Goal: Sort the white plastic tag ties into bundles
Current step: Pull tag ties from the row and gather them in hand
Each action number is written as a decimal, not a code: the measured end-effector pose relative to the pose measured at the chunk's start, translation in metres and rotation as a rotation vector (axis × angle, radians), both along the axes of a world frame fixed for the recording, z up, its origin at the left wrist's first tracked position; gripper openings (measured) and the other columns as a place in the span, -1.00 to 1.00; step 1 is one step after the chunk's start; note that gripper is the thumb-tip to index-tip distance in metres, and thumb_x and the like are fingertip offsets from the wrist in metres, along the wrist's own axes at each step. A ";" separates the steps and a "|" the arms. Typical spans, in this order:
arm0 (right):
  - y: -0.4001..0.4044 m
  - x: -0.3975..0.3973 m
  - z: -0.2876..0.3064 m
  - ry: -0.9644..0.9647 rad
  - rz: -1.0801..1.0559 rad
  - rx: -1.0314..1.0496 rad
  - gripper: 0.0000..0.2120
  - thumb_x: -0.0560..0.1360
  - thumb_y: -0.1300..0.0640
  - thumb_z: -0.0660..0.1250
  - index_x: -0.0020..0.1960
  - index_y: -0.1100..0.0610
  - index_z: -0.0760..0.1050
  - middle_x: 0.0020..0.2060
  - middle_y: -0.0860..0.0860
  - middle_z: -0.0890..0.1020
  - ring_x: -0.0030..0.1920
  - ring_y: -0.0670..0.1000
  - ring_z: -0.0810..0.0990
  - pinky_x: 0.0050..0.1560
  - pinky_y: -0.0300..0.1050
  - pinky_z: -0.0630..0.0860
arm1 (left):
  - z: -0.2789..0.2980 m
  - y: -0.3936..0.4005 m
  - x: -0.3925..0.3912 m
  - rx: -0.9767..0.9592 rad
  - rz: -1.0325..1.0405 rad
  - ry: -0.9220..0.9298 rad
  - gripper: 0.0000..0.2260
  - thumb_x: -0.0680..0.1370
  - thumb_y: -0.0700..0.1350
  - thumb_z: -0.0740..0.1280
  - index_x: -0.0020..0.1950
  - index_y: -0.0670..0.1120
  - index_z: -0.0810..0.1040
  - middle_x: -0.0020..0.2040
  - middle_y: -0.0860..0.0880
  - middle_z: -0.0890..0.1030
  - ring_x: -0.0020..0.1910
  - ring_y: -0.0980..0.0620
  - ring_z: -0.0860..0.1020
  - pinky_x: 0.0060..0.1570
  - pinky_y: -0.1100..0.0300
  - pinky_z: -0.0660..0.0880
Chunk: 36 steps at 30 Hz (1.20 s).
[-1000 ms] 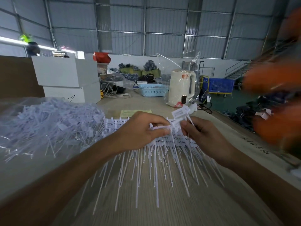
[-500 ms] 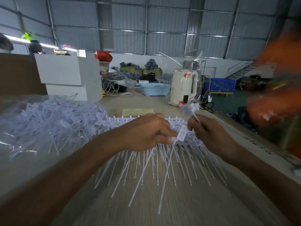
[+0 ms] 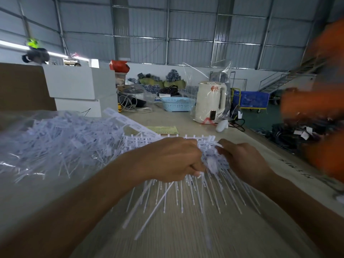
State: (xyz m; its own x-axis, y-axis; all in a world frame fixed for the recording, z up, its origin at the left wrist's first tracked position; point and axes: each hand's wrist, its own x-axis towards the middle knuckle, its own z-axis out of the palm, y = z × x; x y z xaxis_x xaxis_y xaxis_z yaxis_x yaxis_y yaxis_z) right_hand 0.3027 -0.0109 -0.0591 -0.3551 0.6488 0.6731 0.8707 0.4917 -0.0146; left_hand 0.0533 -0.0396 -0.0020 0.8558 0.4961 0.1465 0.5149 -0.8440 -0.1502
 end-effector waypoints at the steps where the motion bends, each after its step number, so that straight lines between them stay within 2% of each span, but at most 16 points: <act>1: 0.005 0.011 0.000 0.049 -0.069 -0.021 -0.83 0.62 0.26 0.28 -0.10 0.05 0.51 -0.48 -0.01 0.50 -0.53 0.02 0.39 -0.48 -0.25 0.21 | 0.002 -0.001 -0.003 -0.037 -0.002 -0.008 -0.71 0.67 0.04 0.23 -0.04 -0.09 0.67 -0.20 0.05 0.55 -0.11 0.18 0.37 -0.02 0.05 0.45; 2: 0.010 0.023 0.003 0.160 -0.138 -0.069 -0.77 0.63 0.25 0.25 -0.17 0.04 0.47 -0.48 -0.03 0.46 -0.51 0.03 0.38 -0.46 -0.23 0.23 | 0.004 -0.002 -0.006 -0.066 -0.001 -0.043 -0.74 0.66 0.04 0.24 -0.03 -0.04 0.66 -0.20 0.08 0.54 -0.11 0.20 0.37 -0.01 0.05 0.46; 4: 0.016 0.038 0.009 0.528 -0.142 -0.226 -0.66 0.67 0.14 0.19 -0.28 0.07 0.47 -0.50 -0.05 0.41 -0.45 0.06 0.38 -0.40 -0.15 0.25 | 0.008 0.001 -0.013 -0.051 0.025 -0.178 -0.80 0.64 0.06 0.29 0.09 0.02 0.66 -0.10 0.09 0.60 -0.06 0.19 0.39 0.04 0.05 0.45; 5: 0.017 0.038 0.011 0.691 -0.075 -0.318 -0.63 0.68 0.06 0.17 -0.27 0.10 0.51 -0.52 -0.08 0.38 -0.47 0.02 0.35 -0.40 -0.16 0.26 | 0.009 0.004 -0.015 -0.025 0.054 -0.261 -0.78 0.62 0.06 0.32 0.19 0.04 0.65 -0.02 0.08 0.63 -0.01 0.17 0.41 0.07 0.06 0.43; 7: 0.011 0.021 0.013 0.902 0.121 -0.548 -0.57 0.68 -0.07 0.15 -0.19 0.18 0.56 -0.52 -0.10 0.28 -0.51 -0.08 0.22 -0.50 -0.22 0.22 | 0.008 0.010 -0.017 -0.007 0.092 -0.405 -0.73 0.60 0.05 0.36 0.26 0.02 0.63 0.04 0.04 0.64 0.05 0.09 0.45 0.13 0.05 0.40; 10: -0.006 -0.007 0.015 1.007 0.332 -0.748 -0.69 0.65 0.03 0.22 -0.13 0.22 0.54 -0.44 -0.04 0.21 -0.47 -0.07 0.13 -0.53 -0.28 0.16 | 0.001 0.015 -0.014 -0.006 0.107 -0.484 -0.73 0.60 0.02 0.37 0.25 -0.03 0.64 0.03 -0.01 0.62 0.09 0.03 0.47 0.16 0.08 0.38; 12: -0.018 -0.022 0.019 1.065 0.417 -0.832 -0.77 0.64 0.08 0.24 -0.11 0.21 0.50 -0.40 -0.02 0.21 -0.46 -0.08 0.13 -0.52 -0.27 0.14 | -0.004 0.017 -0.011 0.026 0.108 -0.551 -0.73 0.59 0.00 0.39 0.25 -0.06 0.65 0.03 -0.01 0.63 0.08 0.03 0.48 0.10 0.16 0.34; 14: -0.028 -0.035 0.021 1.145 0.458 -0.882 -0.77 0.64 0.05 0.24 -0.13 0.17 0.46 -0.39 -0.03 0.27 -0.48 -0.10 0.15 -0.53 -0.27 0.10 | -0.007 0.016 -0.007 0.064 0.103 -0.620 -0.72 0.56 -0.02 0.43 0.23 -0.07 0.65 0.03 0.00 0.65 0.04 0.05 0.51 0.03 0.22 0.32; 17: -0.037 -0.051 0.021 1.261 0.538 -0.963 -0.76 0.60 -0.06 0.27 -0.13 0.09 0.46 -0.40 -0.07 0.32 -0.50 -0.12 0.16 -0.55 -0.25 0.05 | -0.013 0.013 -0.001 0.045 0.100 -0.747 -0.75 0.49 -0.04 0.51 0.14 0.03 0.61 -0.05 0.07 0.65 -0.06 0.13 0.55 -0.06 0.21 0.41; 20: -0.045 -0.060 0.019 1.196 0.579 -1.010 -0.75 0.52 -0.15 0.37 -0.16 0.02 0.47 -0.40 -0.07 0.22 -0.47 -0.10 0.10 -0.52 -0.22 0.03 | -0.014 0.010 0.001 -0.009 0.085 -0.846 -0.72 0.44 -0.08 0.56 -0.01 0.03 0.48 -0.15 0.11 0.60 -0.11 0.17 0.56 -0.13 0.22 0.50; 24: -0.045 -0.056 0.020 1.088 0.494 -0.923 -0.71 0.52 -0.07 0.39 -0.05 0.15 0.45 -0.41 -0.05 0.19 -0.48 -0.10 0.13 -0.54 -0.25 0.15 | -0.012 0.009 -0.002 -0.176 0.050 -0.777 -0.80 0.53 -0.04 0.47 0.05 0.03 0.49 -0.09 0.17 0.63 -0.03 0.14 0.61 -0.03 0.05 0.55; 26: -0.042 -0.051 0.022 1.129 0.482 -0.883 -0.76 0.59 0.03 0.33 -0.16 0.16 0.45 -0.43 -0.04 0.18 -0.50 -0.10 0.13 -0.56 -0.26 0.17 | -0.012 0.011 -0.008 -0.360 0.049 -0.700 -0.81 0.60 -0.06 0.37 0.18 0.05 0.45 0.06 0.20 0.62 0.10 0.17 0.59 0.11 0.08 0.55; 28: -0.038 -0.047 0.022 1.233 0.465 -0.873 -0.64 0.62 0.11 0.30 -0.34 0.05 0.34 -0.43 -0.05 0.16 -0.51 -0.10 0.12 -0.58 -0.26 0.16 | -0.013 0.015 -0.014 -0.454 0.086 -0.647 -0.70 0.62 -0.15 0.35 0.30 0.04 0.39 0.15 0.14 0.60 0.16 0.20 0.56 0.15 0.11 0.54; 31: -0.036 -0.048 0.018 1.251 0.434 -0.914 -0.62 0.63 0.15 0.28 -0.32 0.02 0.24 -0.40 -0.04 0.14 -0.49 -0.08 0.09 -0.56 -0.25 0.12 | -0.017 0.017 -0.014 -0.473 0.147 -0.573 -0.56 0.56 -0.23 0.40 0.36 0.03 0.34 0.05 0.04 0.61 -0.01 0.14 0.59 -0.05 0.09 0.58; 34: -0.035 -0.051 0.013 1.250 0.391 -0.979 -0.72 0.66 0.13 0.24 -0.24 0.11 0.37 -0.41 -0.03 0.18 -0.49 -0.09 0.12 -0.58 -0.26 0.14 | -0.024 0.018 -0.013 -0.328 0.273 -0.224 -0.52 0.54 0.00 0.44 0.40 0.08 0.36 0.14 0.11 0.55 0.09 0.12 0.53 0.10 0.05 0.54; 36: -0.032 -0.047 0.015 1.279 0.362 -0.957 -0.76 0.68 0.14 0.19 -0.13 0.18 0.47 -0.40 -0.03 0.20 -0.49 -0.09 0.13 -0.59 -0.27 0.14 | -0.027 0.019 -0.015 -0.318 0.293 -0.073 -0.53 0.53 0.09 0.44 0.40 0.07 0.42 0.19 0.08 0.53 0.14 0.11 0.49 0.16 0.06 0.51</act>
